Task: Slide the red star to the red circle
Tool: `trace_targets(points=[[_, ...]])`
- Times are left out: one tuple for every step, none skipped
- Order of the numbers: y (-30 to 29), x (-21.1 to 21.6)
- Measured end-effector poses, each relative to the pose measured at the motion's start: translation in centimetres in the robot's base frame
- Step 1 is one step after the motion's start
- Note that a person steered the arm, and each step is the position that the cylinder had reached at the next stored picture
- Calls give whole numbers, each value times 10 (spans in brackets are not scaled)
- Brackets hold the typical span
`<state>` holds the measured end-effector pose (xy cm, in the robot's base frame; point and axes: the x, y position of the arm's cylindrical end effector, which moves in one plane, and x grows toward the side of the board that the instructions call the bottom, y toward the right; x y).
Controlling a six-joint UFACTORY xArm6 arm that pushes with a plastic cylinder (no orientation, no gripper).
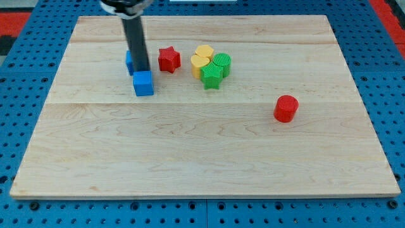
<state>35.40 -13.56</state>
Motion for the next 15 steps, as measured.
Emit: trace_targets(points=[[-8,-42],[3,-70],[26,-63],[28,-30],[37,2],[14,-2],[7,-34],[59,-38],[85,-18],[87,11],[103,43],[127,67],[143,81],[168,97],[176,107]])
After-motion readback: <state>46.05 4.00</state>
